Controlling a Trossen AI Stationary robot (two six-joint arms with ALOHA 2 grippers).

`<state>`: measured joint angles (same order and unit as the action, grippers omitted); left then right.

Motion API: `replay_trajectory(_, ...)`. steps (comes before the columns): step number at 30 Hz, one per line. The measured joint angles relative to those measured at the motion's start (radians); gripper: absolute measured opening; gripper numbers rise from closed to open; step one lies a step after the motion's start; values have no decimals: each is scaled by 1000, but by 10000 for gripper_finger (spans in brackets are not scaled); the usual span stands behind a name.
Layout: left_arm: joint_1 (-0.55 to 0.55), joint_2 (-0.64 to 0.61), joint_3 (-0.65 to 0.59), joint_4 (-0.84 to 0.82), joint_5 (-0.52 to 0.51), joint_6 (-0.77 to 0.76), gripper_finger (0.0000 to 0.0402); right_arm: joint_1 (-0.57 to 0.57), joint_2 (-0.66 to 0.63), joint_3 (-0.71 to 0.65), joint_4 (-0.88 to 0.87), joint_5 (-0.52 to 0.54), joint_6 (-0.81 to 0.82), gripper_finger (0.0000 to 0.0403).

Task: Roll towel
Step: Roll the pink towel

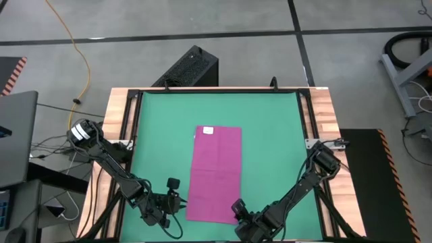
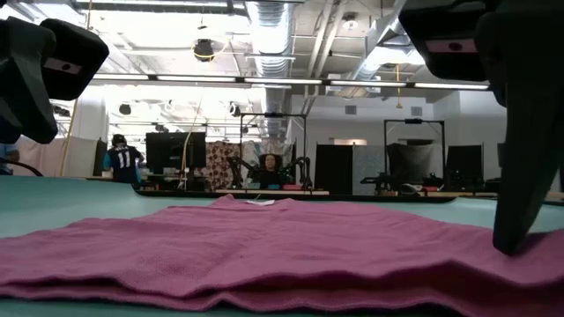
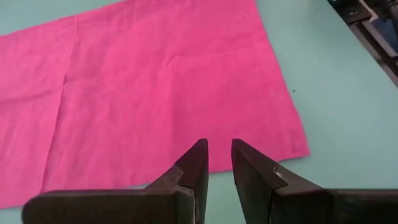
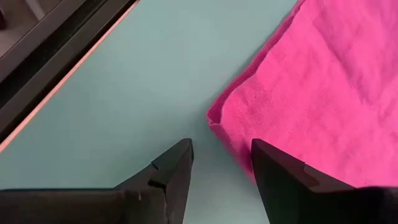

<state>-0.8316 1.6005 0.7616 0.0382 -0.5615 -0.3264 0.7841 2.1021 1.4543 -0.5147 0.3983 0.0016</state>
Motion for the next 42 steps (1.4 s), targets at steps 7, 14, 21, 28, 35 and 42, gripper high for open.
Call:
replay_trajectory(7, 1, 0, 0, -3, -12, 0, 62, 2, 5, 19, -4, 30, -21, 191)
replay_trajectory(14, 1, 0, 0, -2, -11, 0, 62, -16, 12, 22, 1, 47, -29, 183)
replay_trajectory(21, 1, 0, 0, -4, 0, 0, 62, -12, 14, 22, -1, 34, -7, 82)
replay_trajectory(28, 1, 0, 0, 12, -50, 85, 62, -13, 13, 22, -5, -4, 165, 13)
replay_trajectory(35, 41, 0, -2, 130, -64, 338, 62, -13, 13, 22, -5, 19, 287, 6)
replay_trajectory(42, 127, 5, -150, 436, 131, 345, 47, -13, 12, 22, -5, 69, 406, 5)
